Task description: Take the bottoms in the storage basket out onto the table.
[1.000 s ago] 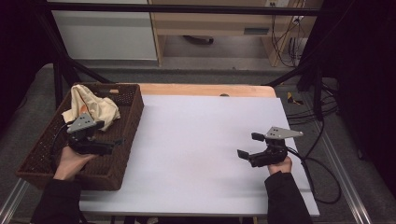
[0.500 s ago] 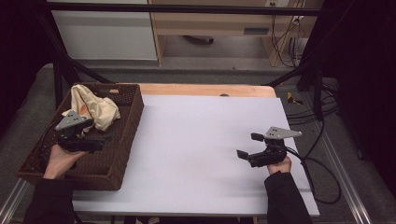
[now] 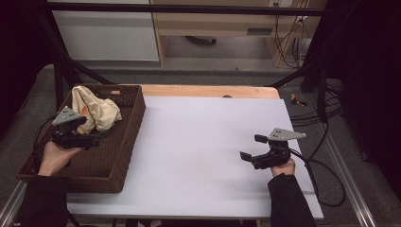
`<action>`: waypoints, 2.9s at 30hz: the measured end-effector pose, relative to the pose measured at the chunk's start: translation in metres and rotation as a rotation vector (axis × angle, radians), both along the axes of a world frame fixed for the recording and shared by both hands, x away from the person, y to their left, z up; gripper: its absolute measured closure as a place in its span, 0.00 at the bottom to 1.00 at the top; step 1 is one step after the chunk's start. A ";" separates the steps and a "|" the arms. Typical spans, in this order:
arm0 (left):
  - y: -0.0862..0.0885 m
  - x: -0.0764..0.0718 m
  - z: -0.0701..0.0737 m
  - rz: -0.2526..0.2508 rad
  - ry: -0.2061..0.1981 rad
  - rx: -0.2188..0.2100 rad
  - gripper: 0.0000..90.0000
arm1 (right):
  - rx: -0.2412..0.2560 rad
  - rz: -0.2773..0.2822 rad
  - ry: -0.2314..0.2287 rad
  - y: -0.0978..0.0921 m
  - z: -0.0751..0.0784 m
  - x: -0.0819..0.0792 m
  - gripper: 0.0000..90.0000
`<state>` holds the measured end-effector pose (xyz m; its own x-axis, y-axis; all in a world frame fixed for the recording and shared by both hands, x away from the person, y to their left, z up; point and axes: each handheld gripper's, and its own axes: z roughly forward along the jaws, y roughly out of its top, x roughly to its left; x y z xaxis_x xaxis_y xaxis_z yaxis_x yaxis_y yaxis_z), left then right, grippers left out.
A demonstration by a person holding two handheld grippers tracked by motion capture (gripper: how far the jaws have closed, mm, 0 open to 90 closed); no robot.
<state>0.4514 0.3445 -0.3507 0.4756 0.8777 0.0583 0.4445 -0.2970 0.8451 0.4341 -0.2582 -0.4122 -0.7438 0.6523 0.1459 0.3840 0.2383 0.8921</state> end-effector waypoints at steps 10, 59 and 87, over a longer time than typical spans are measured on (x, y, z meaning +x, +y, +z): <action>0.010 0.011 0.020 0.060 0.003 0.030 0.01 | 0.006 0.000 -0.006 -0.001 0.001 0.000 0.04; 0.039 0.088 0.000 0.336 0.004 0.043 0.01 | -0.006 0.004 0.003 0.001 -0.001 0.001 0.04; 0.049 0.105 -0.028 0.396 0.091 0.088 0.18 | -0.008 0.001 0.008 0.000 -0.001 0.001 0.04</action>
<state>0.5568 0.3935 -0.3783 0.1086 0.9875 0.1146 0.6108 -0.1572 0.7761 0.4353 -0.2584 -0.4132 -0.7431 0.6529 0.1464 0.3908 0.2460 0.8870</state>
